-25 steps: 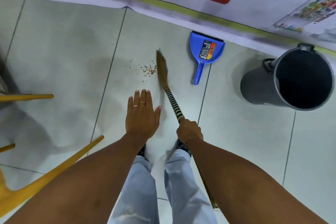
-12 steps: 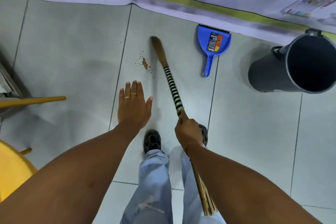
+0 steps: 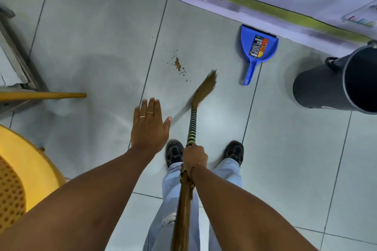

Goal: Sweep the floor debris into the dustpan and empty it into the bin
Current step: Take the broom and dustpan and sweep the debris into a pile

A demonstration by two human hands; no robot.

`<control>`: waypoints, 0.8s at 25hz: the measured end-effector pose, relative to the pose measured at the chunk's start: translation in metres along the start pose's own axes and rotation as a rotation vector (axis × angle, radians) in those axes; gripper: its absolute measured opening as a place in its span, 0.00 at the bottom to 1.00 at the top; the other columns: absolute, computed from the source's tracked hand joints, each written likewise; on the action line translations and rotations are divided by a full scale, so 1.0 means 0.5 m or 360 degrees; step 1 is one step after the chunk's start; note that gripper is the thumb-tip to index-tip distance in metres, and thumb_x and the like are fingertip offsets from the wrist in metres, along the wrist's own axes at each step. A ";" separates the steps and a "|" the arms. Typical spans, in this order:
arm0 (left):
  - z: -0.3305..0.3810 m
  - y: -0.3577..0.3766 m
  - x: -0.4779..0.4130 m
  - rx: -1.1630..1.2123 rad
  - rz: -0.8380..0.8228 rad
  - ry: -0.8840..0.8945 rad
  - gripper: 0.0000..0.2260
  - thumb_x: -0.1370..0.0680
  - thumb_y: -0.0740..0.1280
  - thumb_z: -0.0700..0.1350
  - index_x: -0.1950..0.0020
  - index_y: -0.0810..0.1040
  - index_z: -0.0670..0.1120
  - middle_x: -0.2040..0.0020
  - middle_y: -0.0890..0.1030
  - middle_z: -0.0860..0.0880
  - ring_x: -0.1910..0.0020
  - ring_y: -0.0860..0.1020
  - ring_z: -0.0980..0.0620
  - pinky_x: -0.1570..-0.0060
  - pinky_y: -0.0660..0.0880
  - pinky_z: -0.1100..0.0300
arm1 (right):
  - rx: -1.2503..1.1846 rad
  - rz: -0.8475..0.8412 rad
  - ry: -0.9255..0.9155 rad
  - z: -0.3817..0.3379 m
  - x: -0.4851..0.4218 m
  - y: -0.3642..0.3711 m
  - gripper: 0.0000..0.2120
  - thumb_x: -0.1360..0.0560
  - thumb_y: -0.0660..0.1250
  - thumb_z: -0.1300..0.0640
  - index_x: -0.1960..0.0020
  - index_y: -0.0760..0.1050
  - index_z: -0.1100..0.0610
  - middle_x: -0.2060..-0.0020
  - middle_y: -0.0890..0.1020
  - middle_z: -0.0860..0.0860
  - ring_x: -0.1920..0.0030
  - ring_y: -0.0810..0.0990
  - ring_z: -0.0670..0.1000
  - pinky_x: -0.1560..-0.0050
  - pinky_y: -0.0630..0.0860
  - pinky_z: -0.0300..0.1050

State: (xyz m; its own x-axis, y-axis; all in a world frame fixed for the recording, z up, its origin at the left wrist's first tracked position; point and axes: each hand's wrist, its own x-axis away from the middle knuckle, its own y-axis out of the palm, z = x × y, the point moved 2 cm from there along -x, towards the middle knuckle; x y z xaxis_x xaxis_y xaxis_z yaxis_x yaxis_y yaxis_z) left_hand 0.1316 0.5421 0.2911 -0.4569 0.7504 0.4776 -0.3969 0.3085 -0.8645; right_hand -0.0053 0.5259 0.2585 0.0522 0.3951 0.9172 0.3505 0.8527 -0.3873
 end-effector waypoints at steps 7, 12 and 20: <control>-0.068 -0.026 -0.019 -0.0042 -0.0028 -0.0078 0.28 0.20 0.53 0.53 0.26 0.57 0.37 0.25 0.62 0.38 0.25 0.57 0.39 0.26 0.54 0.46 | -0.0313 -0.0044 0.0159 -0.135 -0.003 0.006 0.14 0.20 0.55 0.58 0.41 0.73 0.63 0.46 0.82 0.57 0.76 0.65 0.45 0.81 0.59 0.35; -0.071 -0.091 -0.097 -0.0160 0.0053 -0.0017 0.28 0.20 0.52 0.54 0.26 0.54 0.37 0.24 0.60 0.38 0.24 0.55 0.39 0.25 0.52 0.46 | -0.0447 0.0016 0.0032 -0.163 -0.004 0.002 0.16 0.19 0.52 0.57 0.37 0.72 0.59 0.43 0.80 0.57 0.58 0.80 0.53 0.65 0.73 0.35; 0.063 -0.100 -0.211 -0.0035 0.0074 0.0002 0.28 0.19 0.51 0.53 0.25 0.53 0.38 0.24 0.59 0.39 0.24 0.54 0.41 0.25 0.49 0.46 | -0.0276 0.0461 -0.0156 -0.163 -0.169 -0.257 0.19 0.21 0.53 0.55 0.30 0.66 0.52 0.44 0.80 0.61 0.48 0.80 0.63 0.44 0.78 0.57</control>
State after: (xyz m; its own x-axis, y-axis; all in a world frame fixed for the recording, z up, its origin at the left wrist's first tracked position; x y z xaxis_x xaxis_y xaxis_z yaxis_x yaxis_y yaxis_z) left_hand 0.1744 0.4291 0.2892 -0.4734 0.7649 0.4368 -0.3578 0.2861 -0.8889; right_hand 0.0215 0.3550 0.2385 0.0853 0.6501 0.7550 0.4883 0.6333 -0.6005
